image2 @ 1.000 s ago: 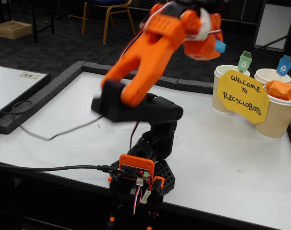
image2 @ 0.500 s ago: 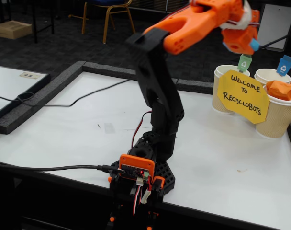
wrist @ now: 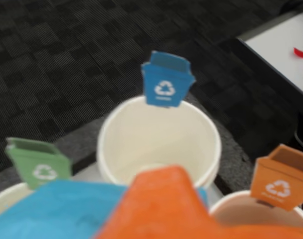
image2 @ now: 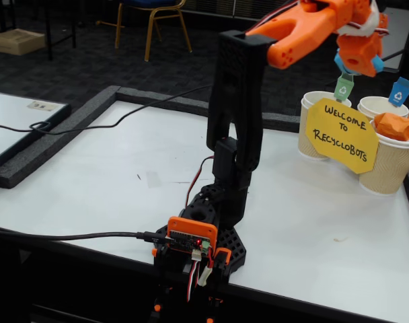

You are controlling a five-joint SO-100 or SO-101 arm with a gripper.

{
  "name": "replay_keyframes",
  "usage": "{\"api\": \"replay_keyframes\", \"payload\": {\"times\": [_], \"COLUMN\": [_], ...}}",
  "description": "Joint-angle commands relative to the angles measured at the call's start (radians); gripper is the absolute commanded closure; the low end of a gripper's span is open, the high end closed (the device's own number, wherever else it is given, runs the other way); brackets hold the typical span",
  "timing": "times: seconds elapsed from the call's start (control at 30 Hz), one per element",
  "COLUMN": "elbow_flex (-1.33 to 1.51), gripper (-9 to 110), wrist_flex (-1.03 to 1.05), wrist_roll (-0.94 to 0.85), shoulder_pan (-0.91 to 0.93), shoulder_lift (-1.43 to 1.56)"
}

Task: Sort rubbish by color.

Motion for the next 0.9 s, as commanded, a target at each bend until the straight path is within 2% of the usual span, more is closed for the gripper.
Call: {"api": "replay_keyframes", "payload": {"times": [0.0,0.5,0.87], "elbow_flex": [-0.233,-0.341,-0.342], "gripper": [101,101,92], "wrist_flex": [0.035,0.046,0.044], "wrist_roll": [-0.02,-0.02,-0.02], "shoulder_pan": [0.054,0.083,0.086], "shoulder_lift": [-0.028,-0.126,-0.138]}}
